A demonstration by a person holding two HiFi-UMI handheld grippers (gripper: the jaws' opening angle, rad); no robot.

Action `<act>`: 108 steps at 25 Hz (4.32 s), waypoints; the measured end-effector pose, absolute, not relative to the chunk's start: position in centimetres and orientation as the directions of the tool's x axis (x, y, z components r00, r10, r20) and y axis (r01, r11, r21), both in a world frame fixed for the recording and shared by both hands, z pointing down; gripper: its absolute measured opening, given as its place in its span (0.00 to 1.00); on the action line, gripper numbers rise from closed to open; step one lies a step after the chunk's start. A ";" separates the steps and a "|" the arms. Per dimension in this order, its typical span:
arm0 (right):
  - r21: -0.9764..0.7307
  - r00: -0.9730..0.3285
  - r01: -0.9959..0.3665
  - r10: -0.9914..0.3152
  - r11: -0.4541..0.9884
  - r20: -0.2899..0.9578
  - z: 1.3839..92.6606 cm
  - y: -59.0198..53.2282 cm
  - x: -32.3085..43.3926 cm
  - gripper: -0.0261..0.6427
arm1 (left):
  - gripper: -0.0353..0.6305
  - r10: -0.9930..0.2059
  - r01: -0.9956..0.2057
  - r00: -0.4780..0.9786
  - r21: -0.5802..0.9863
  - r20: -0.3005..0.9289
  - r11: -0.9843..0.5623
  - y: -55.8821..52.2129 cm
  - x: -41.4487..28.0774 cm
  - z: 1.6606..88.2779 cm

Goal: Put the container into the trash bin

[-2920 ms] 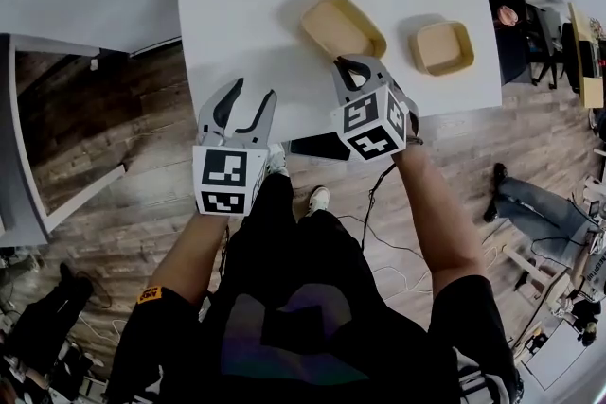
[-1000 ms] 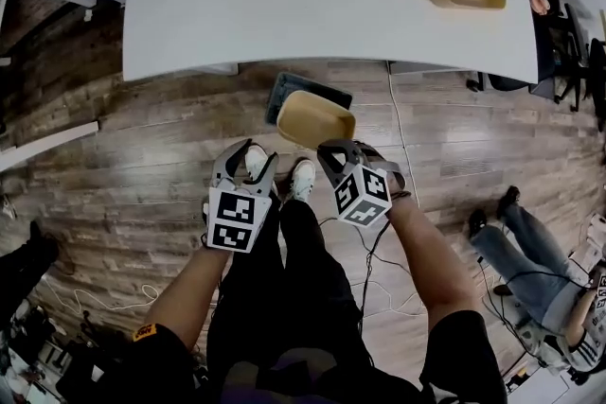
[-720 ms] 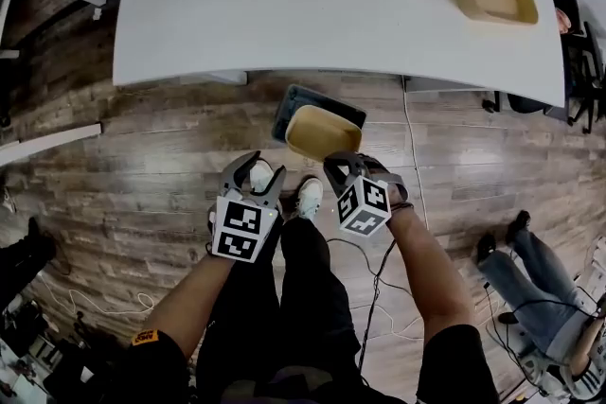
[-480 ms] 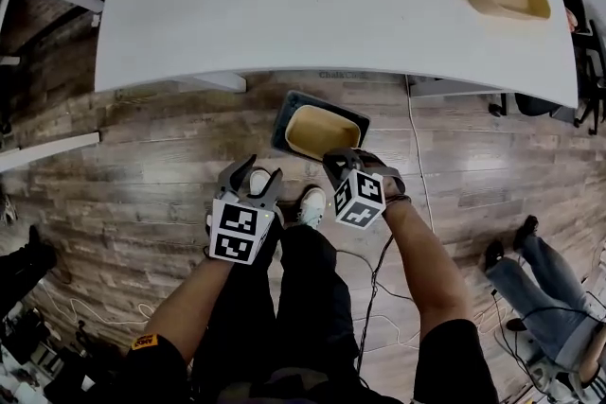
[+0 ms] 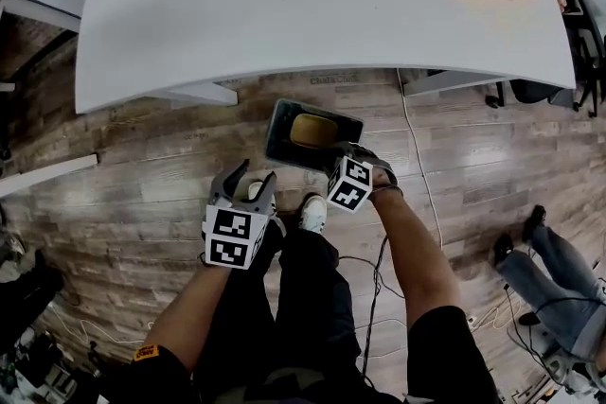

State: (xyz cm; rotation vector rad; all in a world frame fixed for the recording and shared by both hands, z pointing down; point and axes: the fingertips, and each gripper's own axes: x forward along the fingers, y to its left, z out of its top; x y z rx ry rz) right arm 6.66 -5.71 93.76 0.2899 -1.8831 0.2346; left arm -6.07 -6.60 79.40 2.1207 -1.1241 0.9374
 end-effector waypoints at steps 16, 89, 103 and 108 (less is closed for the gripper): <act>-0.133 -0.427 -0.841 -0.491 0.525 0.760 60.8 -5.0 7.4 0.17 | 0.35 -0.513 -0.815 0.504 0.187 0.695 -0.548 -6.0 -2.5 56.3; 0.271 -0.375 -0.692 -0.654 0.669 0.657 37.1 -20.7 20.0 0.25 | 0.35 -0.753 -0.870 0.472 0.106 0.458 -0.481 -17.8 4.9 33.9; 0.397 -0.408 -0.117 -0.408 0.910 0.816 45.8 -28.6 25.7 0.25 | 0.36 -0.788 -0.979 0.201 0.105 0.582 -0.173 -18.8 11.7 39.1; 0.392 -0.385 -0.010 -0.365 0.920 0.847 48.6 -29.7 26.2 0.25 | 0.36 -0.772 -0.989 0.148 0.100 0.619 -0.109 -17.4 12.0 40.9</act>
